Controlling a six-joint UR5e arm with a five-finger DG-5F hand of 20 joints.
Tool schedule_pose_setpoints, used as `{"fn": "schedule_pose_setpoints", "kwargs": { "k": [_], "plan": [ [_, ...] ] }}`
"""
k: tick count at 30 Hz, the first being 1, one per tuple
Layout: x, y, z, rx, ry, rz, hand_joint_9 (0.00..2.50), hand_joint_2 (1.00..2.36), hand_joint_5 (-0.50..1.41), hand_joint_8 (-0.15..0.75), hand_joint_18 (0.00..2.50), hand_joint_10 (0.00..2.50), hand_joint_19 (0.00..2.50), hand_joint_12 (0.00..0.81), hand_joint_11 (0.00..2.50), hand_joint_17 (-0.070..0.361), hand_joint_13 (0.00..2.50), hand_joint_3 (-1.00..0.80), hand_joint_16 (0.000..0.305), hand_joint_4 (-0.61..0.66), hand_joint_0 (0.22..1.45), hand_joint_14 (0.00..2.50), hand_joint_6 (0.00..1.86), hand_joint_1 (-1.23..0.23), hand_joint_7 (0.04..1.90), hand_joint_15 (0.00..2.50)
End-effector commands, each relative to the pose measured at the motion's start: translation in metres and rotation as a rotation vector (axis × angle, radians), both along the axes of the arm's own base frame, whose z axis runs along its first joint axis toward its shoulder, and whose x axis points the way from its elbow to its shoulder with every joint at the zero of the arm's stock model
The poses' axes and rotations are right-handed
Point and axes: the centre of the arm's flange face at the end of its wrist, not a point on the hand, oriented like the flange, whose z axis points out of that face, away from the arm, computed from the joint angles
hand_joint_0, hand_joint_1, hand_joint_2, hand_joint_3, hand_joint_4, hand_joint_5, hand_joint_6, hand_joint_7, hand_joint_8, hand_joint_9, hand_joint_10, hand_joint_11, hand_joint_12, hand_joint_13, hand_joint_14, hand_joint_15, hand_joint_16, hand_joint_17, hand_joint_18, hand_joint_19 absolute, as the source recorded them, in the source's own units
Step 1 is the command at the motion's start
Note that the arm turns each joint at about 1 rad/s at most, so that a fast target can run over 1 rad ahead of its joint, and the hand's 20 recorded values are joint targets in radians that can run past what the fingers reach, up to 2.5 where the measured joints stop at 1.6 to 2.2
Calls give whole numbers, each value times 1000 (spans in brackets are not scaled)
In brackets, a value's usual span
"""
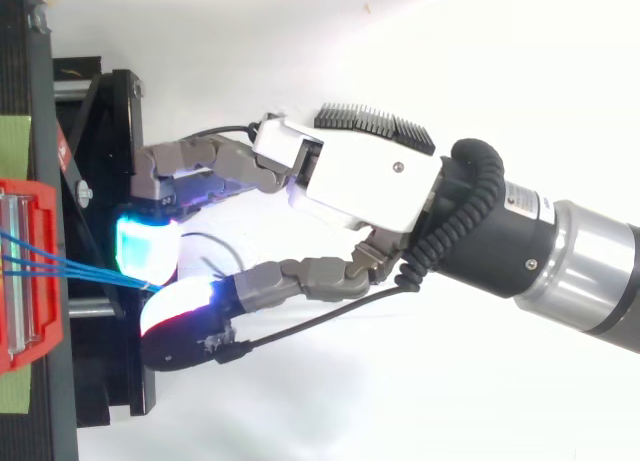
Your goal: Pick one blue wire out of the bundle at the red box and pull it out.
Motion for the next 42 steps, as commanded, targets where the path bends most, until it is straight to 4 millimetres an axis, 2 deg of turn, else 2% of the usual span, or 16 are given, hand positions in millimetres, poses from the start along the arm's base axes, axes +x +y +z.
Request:
{"fn": "schedule_pose_setpoints", "kwargs": {
  "k": [1,5,9,15,21,25,30,36,42],
  "plan": [
    [-1,0,-4,2,-6,1,907,1011,-103,299,623,10,505,365,297,105,746,-366,47,247,620,10,602,-721,1181,273],
    [-2,2,-5,1,-3,2,898,1012,-117,296,630,11,494,368,312,106,746,-333,47,212,624,12,647,-725,1150,284],
    [-2,0,-5,2,-2,1,888,1013,-144,299,632,13,505,370,332,106,748,-305,47,221,629,11,742,-758,989,289],
    [-1,-2,-4,4,-8,-2,894,1016,-163,299,641,12,502,372,375,106,757,-248,47,191,630,10,801,-769,933,290],
    [-1,-1,-4,14,-10,0,933,1015,-163,300,646,12,527,371,394,107,773,-256,47,229,611,11,812,-734,899,310],
    [-2,-2,-5,33,-16,-3,978,1011,-122,306,640,13,543,375,390,108,782,-360,48,219,579,12,718,-655,1046,313],
    [-2,-2,-4,34,-18,-1,986,1001,-119,322,661,12,550,388,391,114,802,-476,51,238,532,11,715,-653,1058,317],
    [-1,-1,-3,32,-20,-1,987,1000,-112,319,675,12,536,397,393,118,812,-500,52,245,510,11,672,-669,1081,320],
    [-7,-2,-15,-15,14,-17,984,1000,-104,321,683,12,543,397,384,119,812,-500,53,247,507,12,625,-676,1149,322]
  ]
}}
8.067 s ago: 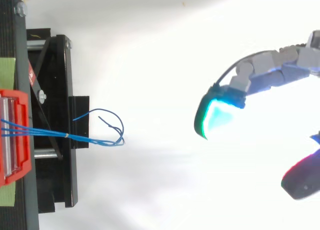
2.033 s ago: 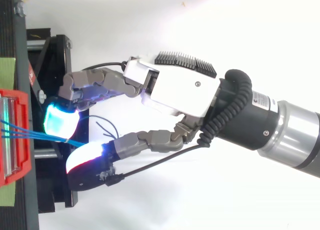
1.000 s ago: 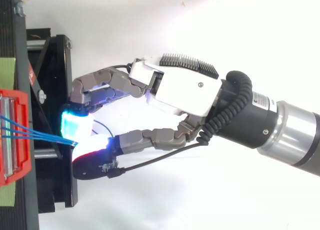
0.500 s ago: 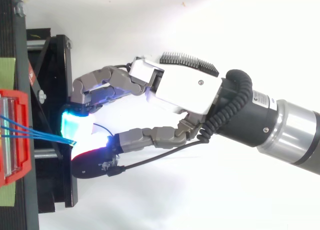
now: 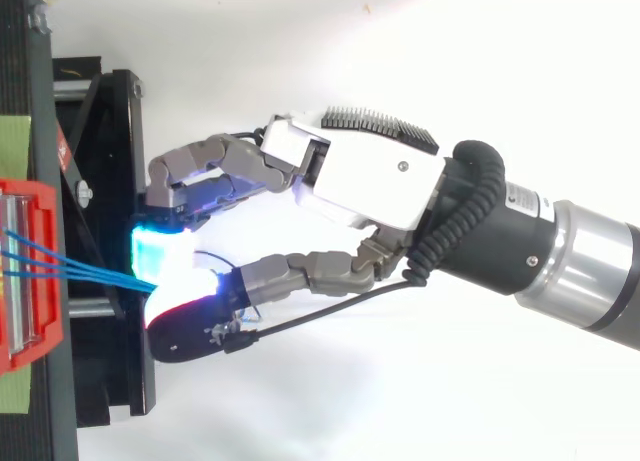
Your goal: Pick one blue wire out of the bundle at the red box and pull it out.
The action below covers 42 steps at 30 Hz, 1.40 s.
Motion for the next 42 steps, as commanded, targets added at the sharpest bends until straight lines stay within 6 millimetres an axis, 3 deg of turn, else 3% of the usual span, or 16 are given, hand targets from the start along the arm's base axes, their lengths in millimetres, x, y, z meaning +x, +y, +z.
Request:
{"fn": "schedule_pose_setpoints", "kwargs": {
  "k": [1,11,18,26,42],
  "plan": [
    [-3,-2,-7,-27,14,-17,984,1000,-104,322,682,14,536,393,391,117,810,-500,52,240,516,11,632,-681,1150,319],
    [-2,1,-7,-59,12,-26,978,1001,-115,317,667,13,543,391,398,114,811,-500,51,241,531,11,640,-730,1114,329],
    [-2,-1,-6,-57,7,-36,960,1000,-99,312,668,12,547,391,389,116,807,-500,52,254,520,11,530,-730,1250,324],
    [3,3,-17,-50,-29,-66,959,1000,-92,314,665,12,550,394,387,117,805,-500,52,268,521,11,500,-721,1277,323],
    [10,9,-23,-68,-69,-69,940,1000,-114,318,661,10,550,411,324,126,781,-500,56,356,469,10,503,-682,1032,305]
  ]
}}
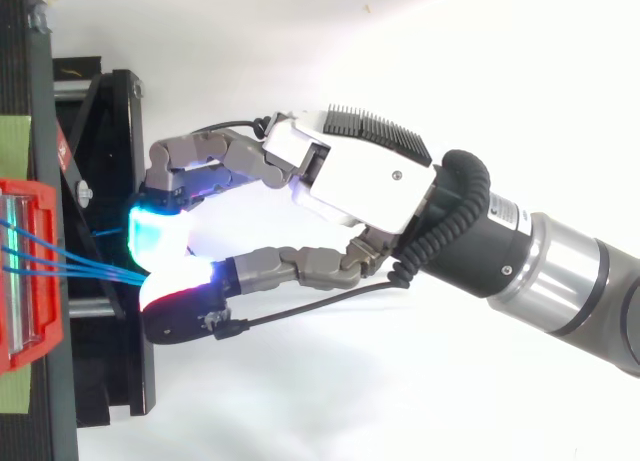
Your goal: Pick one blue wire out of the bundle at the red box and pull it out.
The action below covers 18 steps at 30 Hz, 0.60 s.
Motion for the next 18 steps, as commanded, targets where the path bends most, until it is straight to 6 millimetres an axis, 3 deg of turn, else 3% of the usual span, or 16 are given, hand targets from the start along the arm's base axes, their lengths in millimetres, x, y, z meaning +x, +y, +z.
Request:
{"fn": "schedule_pose_setpoints", "kwargs": {
  "k": [1,9,18],
  "plan": [
    [2,5,2,-14,-15,0,930,1000,-115,321,663,12,537,413,309,128,782,-500,57,366,460,10,503,-675,1015,309],
    [1,12,1,-15,-10,-14,917,1000,-120,328,664,9,529,428,292,135,781,-500,60,383,431,11,503,-651,967,299],
    [1,17,-3,-13,-7,-9,928,1001,-99,307,637,12,558,386,349,114,768,-484,51,294,537,13,502,-736,1192,323]
  ]
}}
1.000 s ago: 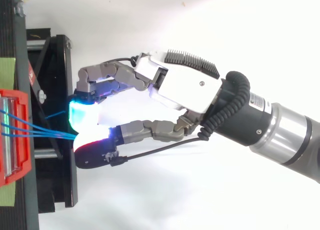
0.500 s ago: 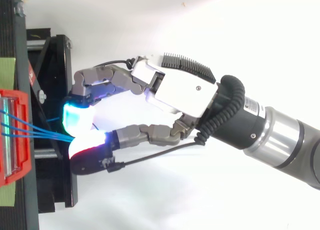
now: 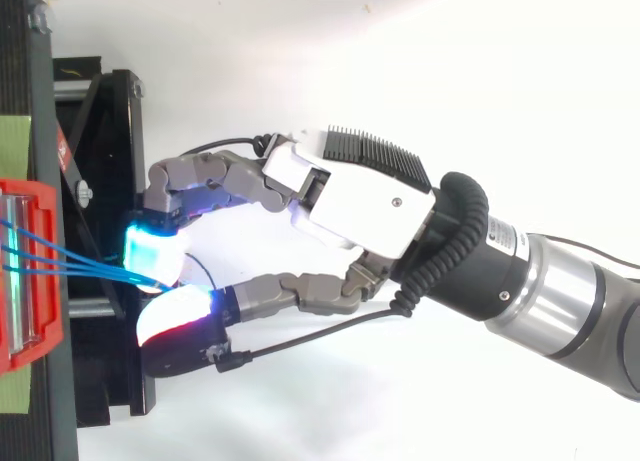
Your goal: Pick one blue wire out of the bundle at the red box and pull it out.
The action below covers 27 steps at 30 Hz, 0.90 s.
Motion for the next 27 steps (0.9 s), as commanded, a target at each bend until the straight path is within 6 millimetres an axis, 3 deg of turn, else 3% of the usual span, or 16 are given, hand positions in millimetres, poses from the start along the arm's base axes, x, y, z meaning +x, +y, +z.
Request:
{"fn": "schedule_pose_setpoints", "kwargs": {
  "k": [1,8,13,21,27],
  "plan": [
    [0,1,-1,0,1,0,930,1002,-97,307,637,12,556,383,343,113,769,-475,50,281,542,11,502,-737,1209,325],
    [0,0,-1,2,-3,0,936,1009,-91,300,654,12,545,373,370,107,783,-391,48,229,595,11,505,-769,1332,324],
    [0,0,-1,2,-3,0,950,1013,-114,296,672,12,536,371,372,106,795,-317,47,239,619,11,613,-766,1168,325],
    [0,-3,-1,4,-3,-4,953,1015,-117,301,684,13,549,372,386,106,802,-287,47,210,626,11,639,-762,1162,323],
    [2,-2,5,35,-21,0,933,1016,-154,298,684,13,538,371,423,107,800,-242,48,215,643,12,762,-794,958,331]
  ]
}}
